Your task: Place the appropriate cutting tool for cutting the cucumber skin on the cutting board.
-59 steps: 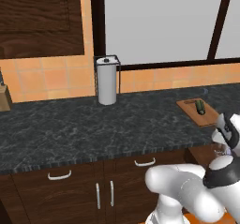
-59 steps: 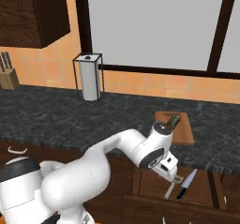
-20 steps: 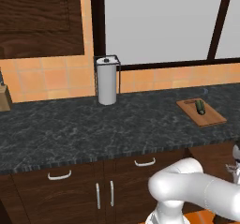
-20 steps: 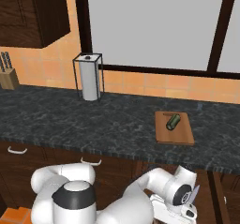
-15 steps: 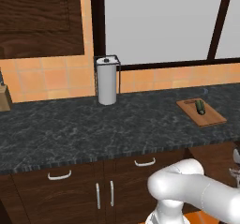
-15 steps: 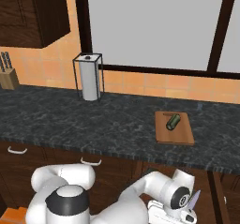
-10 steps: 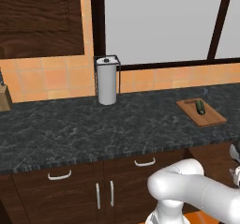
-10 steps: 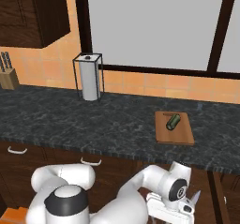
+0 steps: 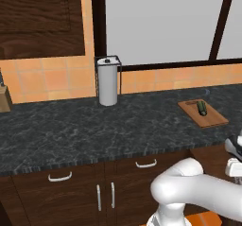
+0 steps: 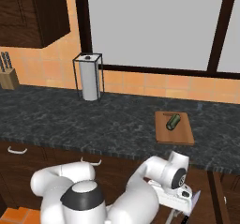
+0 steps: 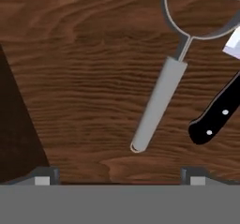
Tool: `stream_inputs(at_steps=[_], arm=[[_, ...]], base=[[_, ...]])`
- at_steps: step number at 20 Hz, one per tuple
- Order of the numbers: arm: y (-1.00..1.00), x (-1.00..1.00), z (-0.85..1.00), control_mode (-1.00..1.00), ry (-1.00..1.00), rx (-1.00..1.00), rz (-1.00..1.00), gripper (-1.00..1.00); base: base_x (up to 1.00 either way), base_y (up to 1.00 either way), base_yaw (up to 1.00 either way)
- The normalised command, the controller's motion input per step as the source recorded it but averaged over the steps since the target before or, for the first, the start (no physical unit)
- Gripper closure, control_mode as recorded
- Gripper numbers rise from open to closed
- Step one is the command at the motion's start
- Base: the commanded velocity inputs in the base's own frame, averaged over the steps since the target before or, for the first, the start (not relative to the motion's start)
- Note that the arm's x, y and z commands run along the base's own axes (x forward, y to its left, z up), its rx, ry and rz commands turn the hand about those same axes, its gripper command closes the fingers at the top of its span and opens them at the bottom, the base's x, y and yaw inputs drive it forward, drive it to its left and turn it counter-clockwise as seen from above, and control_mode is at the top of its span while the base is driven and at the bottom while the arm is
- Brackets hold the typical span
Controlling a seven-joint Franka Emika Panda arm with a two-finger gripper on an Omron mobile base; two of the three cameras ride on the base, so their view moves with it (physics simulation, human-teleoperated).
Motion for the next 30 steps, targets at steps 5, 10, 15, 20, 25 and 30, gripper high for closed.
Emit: stream_inputs(at_steps=[5,10,15,20,25,30], arm=[[-0.04,0.09,-0.39,-1.0,-0.09,0.0,0.0,-1.0],[-0.05,0.01,-0.38,-1.0,-0.06,0.0,-0.02,-1.0],[-0.05,0.07,-0.43,-1.0,-0.02,0.0,-0.06,-1.0],[-0.03,0.06,-0.53,-1.0,-0.01,0.0,-0.07,-1.0],[0.12,-0.02,-0.71,-1.0,0.0,0.0,-0.02,1.0],[0.25,-0.01,-0.38,-1.0,0.0,0.0,-0.04,1.0]], base=[[0.0,0.0,0.0],[0.0,0.0,0.0],[0.0,0.0,0.0],[0.0,0.0,0.0],[0.0,0.0,0.0],[0.0,0.0,0.0]])
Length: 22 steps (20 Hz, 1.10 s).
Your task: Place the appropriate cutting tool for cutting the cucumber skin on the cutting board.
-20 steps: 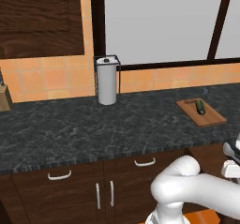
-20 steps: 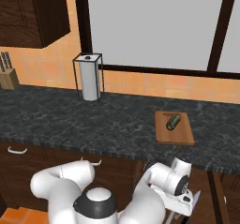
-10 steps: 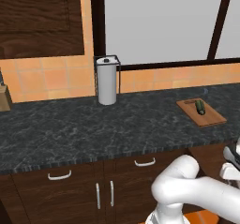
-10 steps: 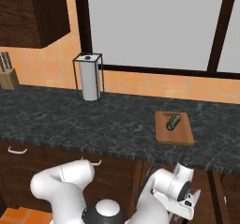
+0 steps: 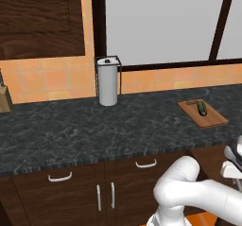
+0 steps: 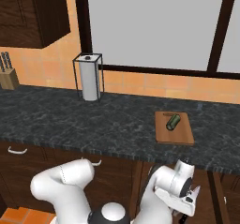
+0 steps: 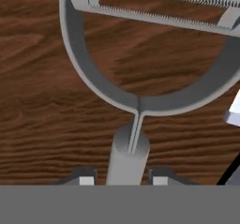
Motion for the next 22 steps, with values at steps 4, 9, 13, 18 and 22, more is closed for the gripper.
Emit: stream_inputs(at_steps=[4,9,13,18,22], arm=[[0.18,-0.05,0.18,-1.0,0.01,0.0,-0.13,1.0],[0.0,-0.24,1.0,-1.0,0.0,0.0,-0.12,1.0],[0.0,-0.1,1.0,-1.0,0.0,0.0,-0.14,1.0],[0.0,-0.02,1.0,-1.0,0.0,0.0,-0.17,1.0],[-0.04,0.24,0.96,-1.0,0.0,-0.01,-0.11,1.0]], base=[[0.0,0.0,0.0],[0.0,0.0,0.0],[0.0,0.0,0.0],[0.0,0.0,0.0],[0.0,0.0,0.0]])
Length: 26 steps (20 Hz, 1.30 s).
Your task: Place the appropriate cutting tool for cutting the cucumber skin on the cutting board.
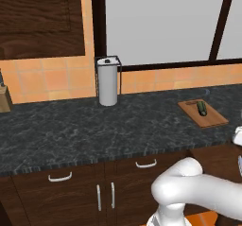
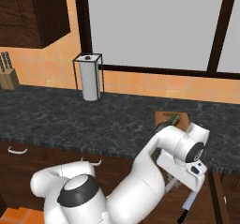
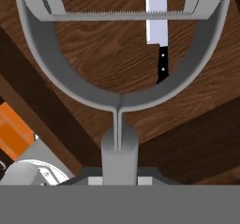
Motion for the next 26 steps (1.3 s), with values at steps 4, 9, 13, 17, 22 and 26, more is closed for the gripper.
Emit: stream_inputs(at_steps=[4,9,13,17,22,26], arm=[[-0.06,0.54,0.37,-1.0,0.0,0.0,-0.07,1.0],[-0.17,0.82,0.0,-1.0,0.0,0.0,0.0,1.0],[-0.21,0.88,0.14,-1.0,-0.02,0.01,0.0,1.0],[-0.13,0.92,0.2,-1.0,-0.04,0.0,0.0,1.0],[-0.1,0.96,0.0,-1.0,0.0,0.03,0.0,1.0],[-0.04,0.86,-0.27,-1.0,0.0,0.02,0.0,1.0]], base=[[0.0,0.0,0.0],[0.0,0.0,0.0],[0.0,0.0,0.0],[0.0,0.0,0.0],[0.0,0.0,0.0],[0.0,0.0,0.0]])
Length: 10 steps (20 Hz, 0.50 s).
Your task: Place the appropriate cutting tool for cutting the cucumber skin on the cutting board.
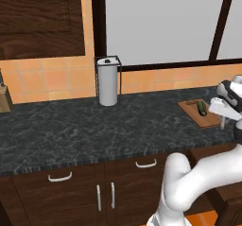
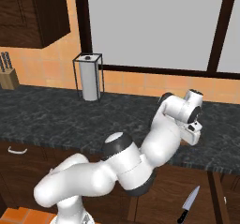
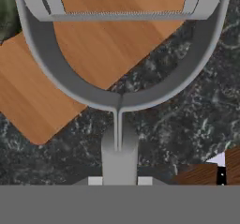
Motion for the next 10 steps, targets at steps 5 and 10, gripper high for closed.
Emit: stream_inputs(at_steps=[5,10], arm=[[0.0,0.7,-0.49,-1.0,-0.03,0.0,0.0,1.0],[0.03,0.49,-0.34,-1.0,-0.04,0.0,0.0,1.0]], base=[[0.0,0.0,0.0],[0.0,0.0,0.0]])
